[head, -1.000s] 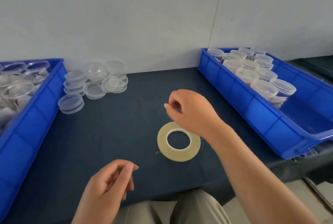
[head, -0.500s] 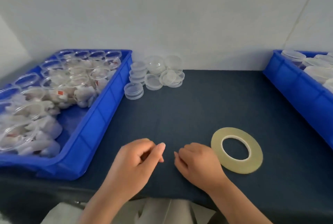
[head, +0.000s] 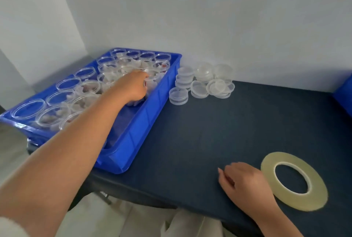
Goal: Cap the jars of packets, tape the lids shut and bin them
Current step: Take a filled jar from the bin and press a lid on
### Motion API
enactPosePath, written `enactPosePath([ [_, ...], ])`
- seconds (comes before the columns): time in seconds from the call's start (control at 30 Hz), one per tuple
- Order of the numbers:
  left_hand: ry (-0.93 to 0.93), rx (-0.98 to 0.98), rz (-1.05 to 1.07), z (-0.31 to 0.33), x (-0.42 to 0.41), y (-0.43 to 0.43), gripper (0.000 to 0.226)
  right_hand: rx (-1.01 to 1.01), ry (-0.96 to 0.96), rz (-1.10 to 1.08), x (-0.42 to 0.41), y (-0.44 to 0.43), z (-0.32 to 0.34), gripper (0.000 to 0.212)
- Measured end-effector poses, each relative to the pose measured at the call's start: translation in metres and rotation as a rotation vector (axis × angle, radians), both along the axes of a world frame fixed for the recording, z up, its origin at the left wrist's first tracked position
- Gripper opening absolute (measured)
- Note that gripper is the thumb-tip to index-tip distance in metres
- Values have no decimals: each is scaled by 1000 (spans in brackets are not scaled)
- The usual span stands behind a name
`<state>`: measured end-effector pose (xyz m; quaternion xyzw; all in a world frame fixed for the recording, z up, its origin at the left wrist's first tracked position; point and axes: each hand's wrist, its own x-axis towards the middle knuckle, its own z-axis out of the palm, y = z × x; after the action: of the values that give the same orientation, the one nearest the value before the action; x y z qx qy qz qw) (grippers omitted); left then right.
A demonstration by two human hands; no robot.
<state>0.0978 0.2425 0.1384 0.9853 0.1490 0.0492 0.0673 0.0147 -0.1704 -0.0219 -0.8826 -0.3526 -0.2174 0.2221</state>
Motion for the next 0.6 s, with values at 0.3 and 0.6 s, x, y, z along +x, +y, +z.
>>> enactPosePath([
  [0.3, -34, 44, 2, -27, 48, -2, 34, -43, 32, -48, 0, 1, 2, 54],
  [0.6, -500, 258, -99, 16, 17, -13, 13, -48, 40, -61, 0, 1, 2, 53],
])
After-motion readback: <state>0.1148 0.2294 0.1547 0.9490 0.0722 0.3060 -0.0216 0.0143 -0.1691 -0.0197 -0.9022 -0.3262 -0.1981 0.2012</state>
